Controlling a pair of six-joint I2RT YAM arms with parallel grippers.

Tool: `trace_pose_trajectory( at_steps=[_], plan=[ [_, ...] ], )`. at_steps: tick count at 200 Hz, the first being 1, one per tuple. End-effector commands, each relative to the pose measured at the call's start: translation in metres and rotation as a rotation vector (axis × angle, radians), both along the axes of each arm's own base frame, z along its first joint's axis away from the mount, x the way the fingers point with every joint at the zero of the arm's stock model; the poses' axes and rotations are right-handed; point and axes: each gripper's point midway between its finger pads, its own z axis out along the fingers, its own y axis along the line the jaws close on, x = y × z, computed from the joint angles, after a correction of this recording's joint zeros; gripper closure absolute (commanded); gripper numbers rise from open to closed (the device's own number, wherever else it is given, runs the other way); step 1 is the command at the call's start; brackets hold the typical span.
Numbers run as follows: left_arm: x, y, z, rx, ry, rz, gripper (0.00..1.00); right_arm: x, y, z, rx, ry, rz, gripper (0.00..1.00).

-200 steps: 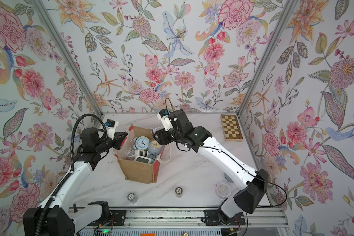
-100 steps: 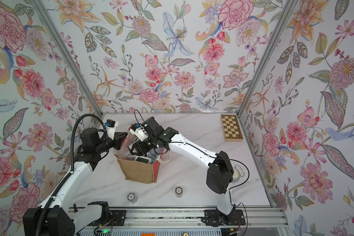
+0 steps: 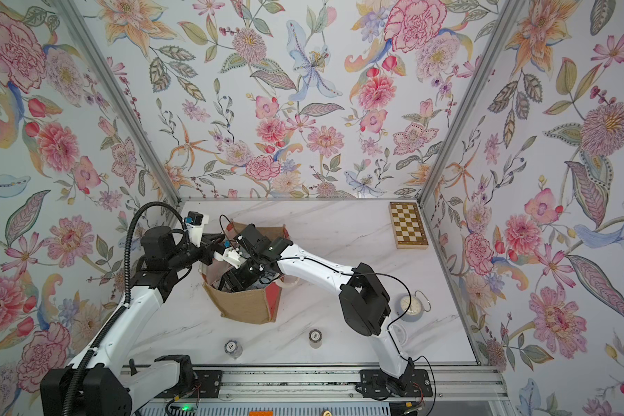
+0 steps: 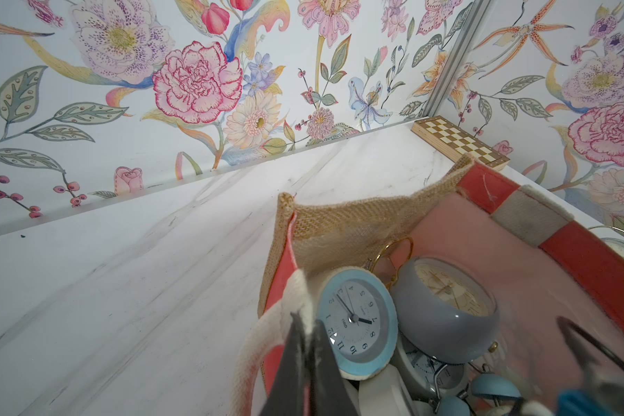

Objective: Put the alarm clock into the canvas bag
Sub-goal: Place the alarm at the canvas bag.

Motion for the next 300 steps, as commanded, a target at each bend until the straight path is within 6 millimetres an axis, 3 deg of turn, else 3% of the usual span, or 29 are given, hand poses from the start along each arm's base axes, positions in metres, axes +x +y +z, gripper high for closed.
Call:
trace_pose_trajectory(
  at_steps=[1, 28, 47, 65, 101, 187, 239, 300],
  plan=[
    [-0.001, -0.007, 0.022, 0.002, -0.098, -0.028, 1.00, -0.007, -0.012, -0.025, -0.138, 0.042, -0.027, 0.46],
    [-0.002, -0.006, 0.022, 0.002, -0.097, -0.027, 1.00, 0.001, -0.024, -0.041, -0.253, -0.005, -0.072, 0.39],
    [-0.002, -0.006, 0.023, 0.004, -0.102, -0.025, 1.00, 0.006, -0.028, -0.040, -0.292, -0.043, -0.086, 0.31],
    [-0.002, -0.006, 0.023, 0.007, -0.102, -0.023, 1.00, 0.007, -0.026, -0.026, -0.264, -0.064, -0.089, 0.23],
    [-0.002, -0.006, 0.022, 0.008, -0.099, -0.022, 1.00, 0.013, -0.025, 0.012, -0.197, -0.127, -0.111, 0.17],
    [-0.001, -0.005, 0.022, 0.009, -0.099, -0.020, 1.00, 0.034, -0.046, 0.071, -0.116, -0.238, -0.199, 0.16],
    [-0.002, -0.005, 0.023, 0.009, -0.100, -0.020, 1.00, 0.067, -0.095, 0.091, -0.148, -0.319, -0.361, 0.15],
    [-0.001, -0.005, 0.023, 0.010, -0.102, -0.018, 1.00, 0.101, -0.194, 0.091, -0.249, -0.359, -0.625, 0.13]
  ],
)
